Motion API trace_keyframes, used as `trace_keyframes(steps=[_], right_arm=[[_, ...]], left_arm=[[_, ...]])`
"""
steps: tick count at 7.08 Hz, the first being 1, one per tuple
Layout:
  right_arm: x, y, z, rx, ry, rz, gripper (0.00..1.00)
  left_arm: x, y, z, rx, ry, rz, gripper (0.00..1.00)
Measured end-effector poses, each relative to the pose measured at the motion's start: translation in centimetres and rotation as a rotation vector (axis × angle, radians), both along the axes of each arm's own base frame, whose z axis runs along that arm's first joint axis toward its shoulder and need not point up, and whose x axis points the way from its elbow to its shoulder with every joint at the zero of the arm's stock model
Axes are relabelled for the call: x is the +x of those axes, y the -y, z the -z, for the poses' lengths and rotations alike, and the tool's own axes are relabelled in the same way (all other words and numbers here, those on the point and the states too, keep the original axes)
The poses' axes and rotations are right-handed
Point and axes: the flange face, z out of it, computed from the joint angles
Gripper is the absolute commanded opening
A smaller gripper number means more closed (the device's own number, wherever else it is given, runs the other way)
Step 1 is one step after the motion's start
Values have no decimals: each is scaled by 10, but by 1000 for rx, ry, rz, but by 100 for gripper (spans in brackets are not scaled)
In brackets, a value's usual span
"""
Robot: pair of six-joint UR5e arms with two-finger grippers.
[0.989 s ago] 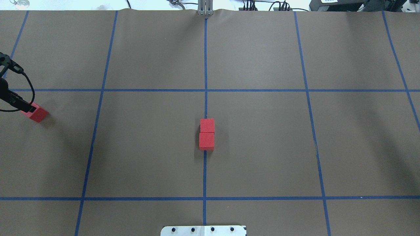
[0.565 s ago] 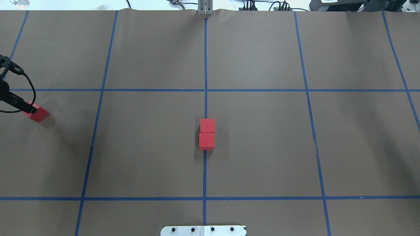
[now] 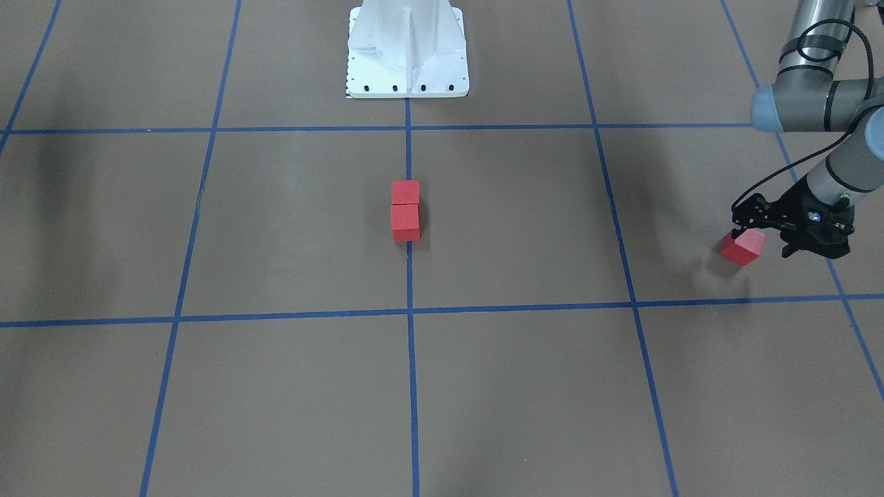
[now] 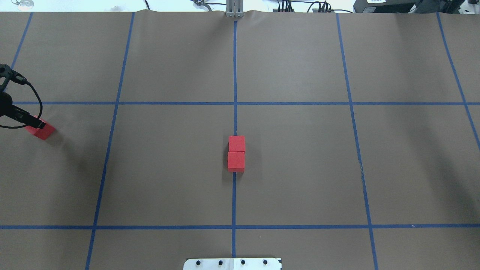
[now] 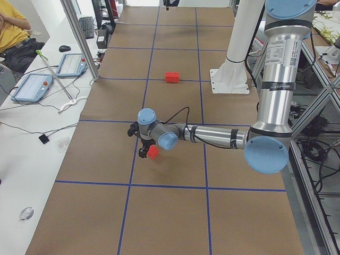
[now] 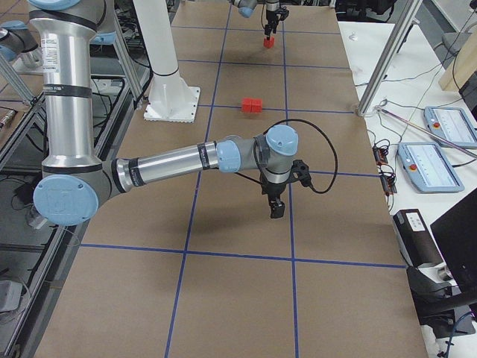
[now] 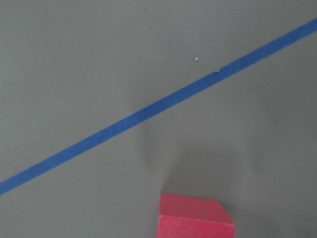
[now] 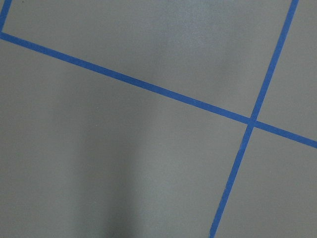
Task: Form red blocks into L shape at center
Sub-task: 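Move the left gripper to the far-side red cube and grasp it, then lift the cube with the left gripper and carry it toward the center pair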
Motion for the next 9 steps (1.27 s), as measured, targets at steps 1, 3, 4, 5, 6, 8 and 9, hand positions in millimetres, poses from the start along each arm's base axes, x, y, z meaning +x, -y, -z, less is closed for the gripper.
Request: trace_keyframes(steps=[1, 3, 4, 5, 6, 8, 9], right_arm=[[0, 0, 0, 1, 0, 0, 99], [0, 0, 0, 1, 0, 0, 99], [0, 0, 0, 1, 0, 0, 99], [0, 0, 0, 1, 0, 0, 99], [0, 0, 0, 1, 0, 0, 99], [0, 0, 0, 1, 0, 0, 99], [0, 0, 0, 1, 0, 0, 99]], left_arm=[[2, 0, -3, 4, -5, 2, 97], [13, -3, -2, 13, -8, -16, 90], [20, -5, -1, 17, -7, -28, 80], [24, -7, -1, 21, -6, -36, 59], [25, -7, -1, 24, -5, -41, 41], [26, -7, 2, 30, -7, -46, 32], [28, -6, 11, 43, -17, -49, 32]])
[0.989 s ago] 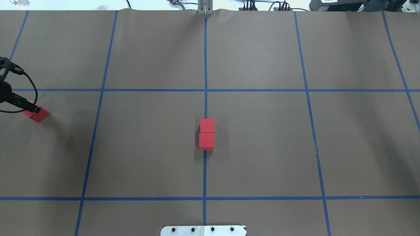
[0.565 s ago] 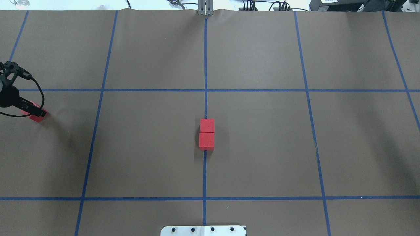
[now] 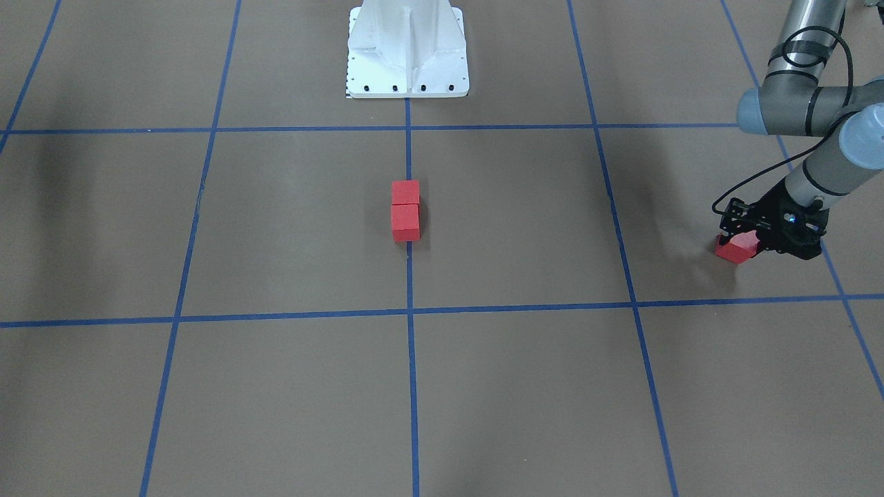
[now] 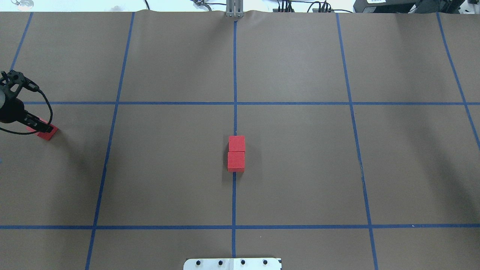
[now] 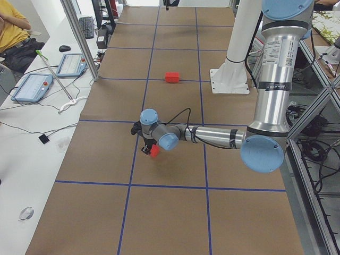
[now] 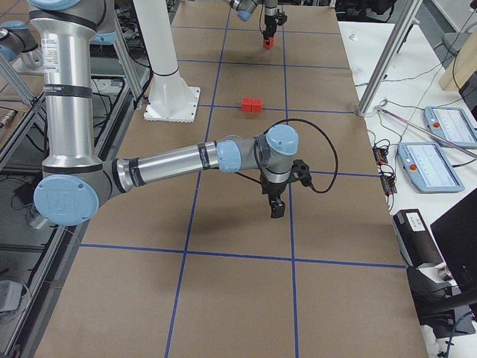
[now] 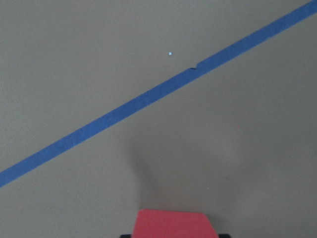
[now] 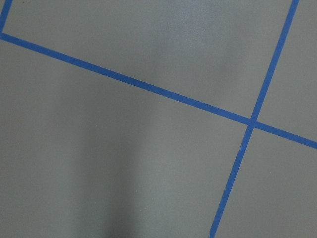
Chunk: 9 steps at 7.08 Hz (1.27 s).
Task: Form red blocks into L shape at center
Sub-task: 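Lift the cube with the left gripper and carry it toward the center pair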
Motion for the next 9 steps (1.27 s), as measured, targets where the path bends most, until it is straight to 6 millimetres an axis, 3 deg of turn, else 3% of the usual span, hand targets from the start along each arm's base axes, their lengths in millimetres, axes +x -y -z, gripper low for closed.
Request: trace_keyframes(steps=[2, 3, 6, 7, 9], right_arm=[[0, 0, 0, 0, 0, 0, 99], [0, 0, 1, 1, 0, 0, 99], [0, 0, 2, 4, 1, -1, 99], [0, 1, 3, 5, 1, -1, 99], [0, 2, 4, 6, 1, -1, 99]], left_arm=[[7, 11, 43, 65, -40, -1, 26], [18, 27, 77, 109, -67, -2, 17], [66, 68, 193, 219, -140, -30, 24], [79, 74, 223, 250, -164, -35, 20], [91, 81, 262, 298, -195, -39, 5]])
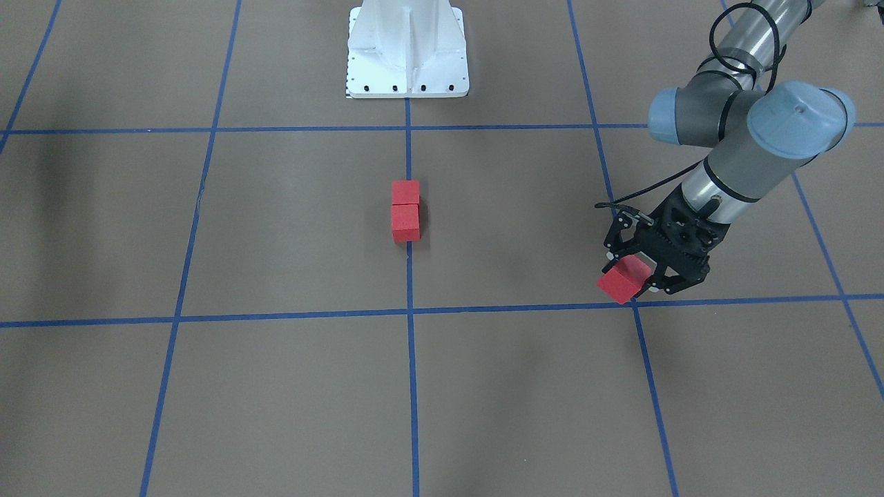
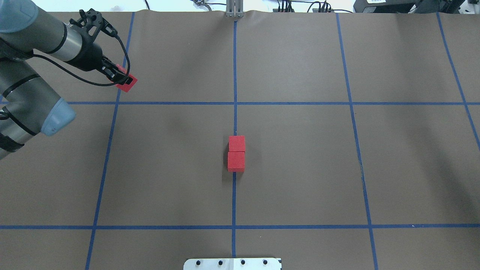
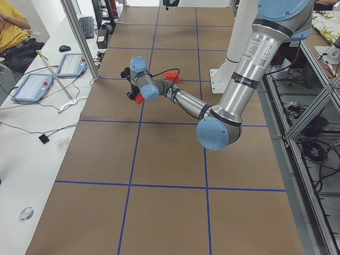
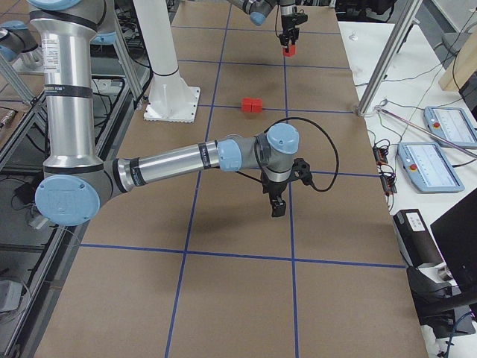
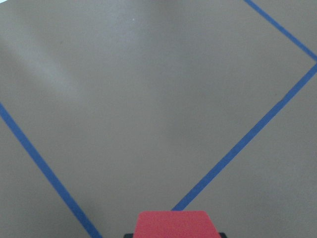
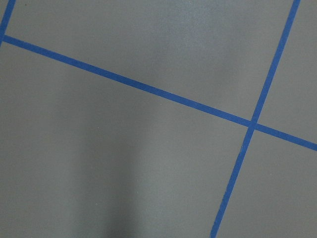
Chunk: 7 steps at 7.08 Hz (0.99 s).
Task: Form red blocks into L shape at center
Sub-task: 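Lift the cube with the left gripper and carry it toward the center pair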
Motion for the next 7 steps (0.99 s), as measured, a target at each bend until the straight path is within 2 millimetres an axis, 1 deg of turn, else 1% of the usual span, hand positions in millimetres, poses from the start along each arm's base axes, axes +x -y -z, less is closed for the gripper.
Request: trace_keyframes(steps=[1, 2, 4, 5, 6, 7], right_arm=[[0, 0, 0, 0, -1, -1, 99], [0, 0, 0, -1, -2, -1, 99], [0, 0, -1, -2, -4, -2, 99], [0, 1, -1, -1, -4, -2, 99], [0, 1, -1, -1, -4, -2, 99], [0, 1, 0, -1, -4, -2, 99]], left_arm=[[2, 1, 12, 17, -11, -2, 5], [8, 0, 23, 23, -13, -12, 11], [30, 0, 56, 14, 17, -40, 11], [38, -3, 66, 44, 40, -49, 9], [50, -11, 64, 66, 64, -70, 10], [66, -23, 57, 68, 79, -105, 14]])
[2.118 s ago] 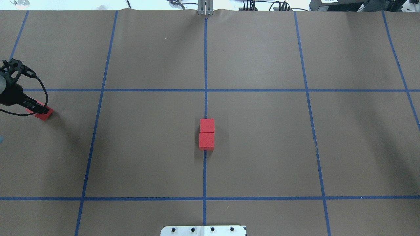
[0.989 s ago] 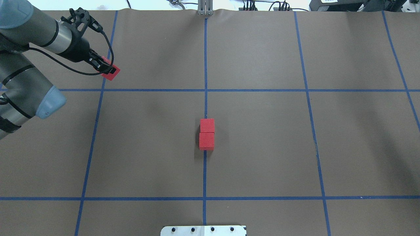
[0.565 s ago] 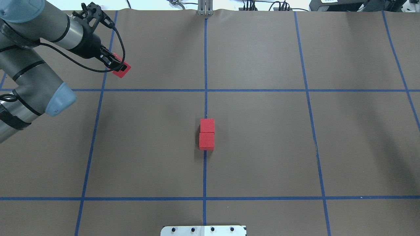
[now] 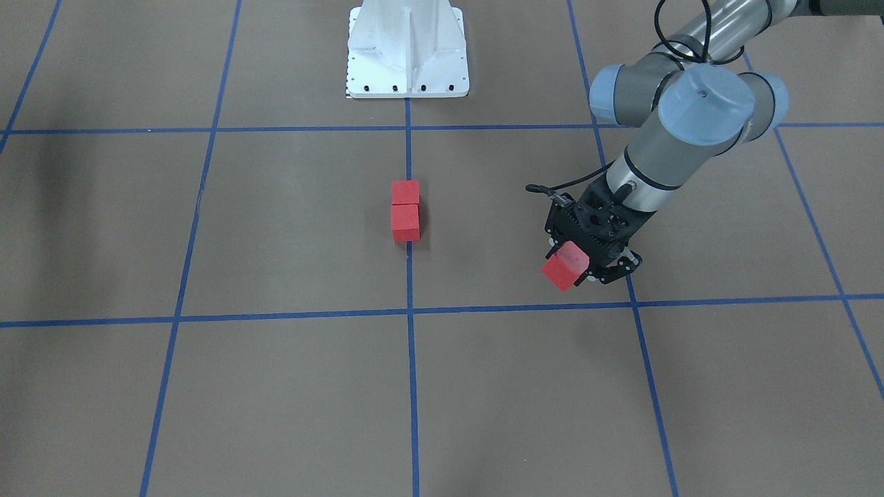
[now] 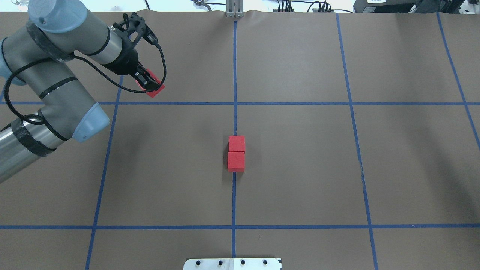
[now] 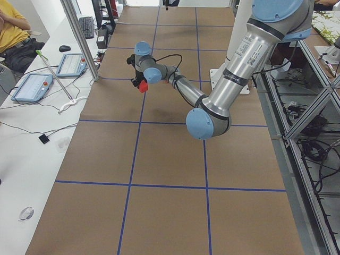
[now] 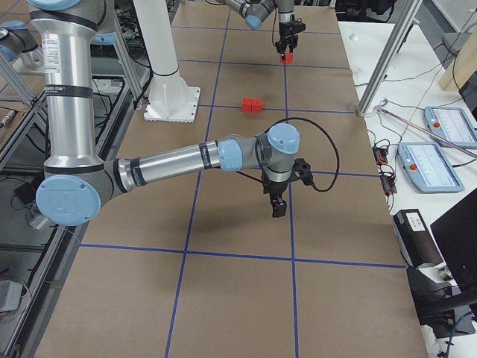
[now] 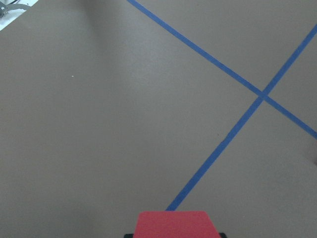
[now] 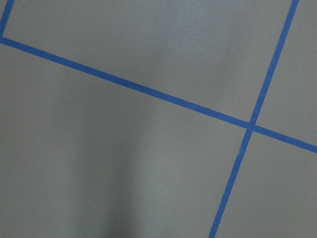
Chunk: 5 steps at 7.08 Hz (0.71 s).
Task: Form red blocks into L shape at center
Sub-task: 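Lift the cube with the left gripper and carry it toward the center pair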
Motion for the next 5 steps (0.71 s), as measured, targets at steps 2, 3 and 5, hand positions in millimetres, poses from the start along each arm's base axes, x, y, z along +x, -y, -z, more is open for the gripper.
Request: trace_keyframes(steps=[2, 3, 5], right_arm=[[0, -1, -1, -2, 0, -1, 99], [0, -1, -2, -4, -1, -1, 99], [1, -3, -4, -8, -1, -1, 99]], left_arm=[[21, -19, 1, -17, -12, -71, 13], [25, -27, 8, -38, -47, -127, 9], [27, -38, 20, -52, -95, -201, 0]])
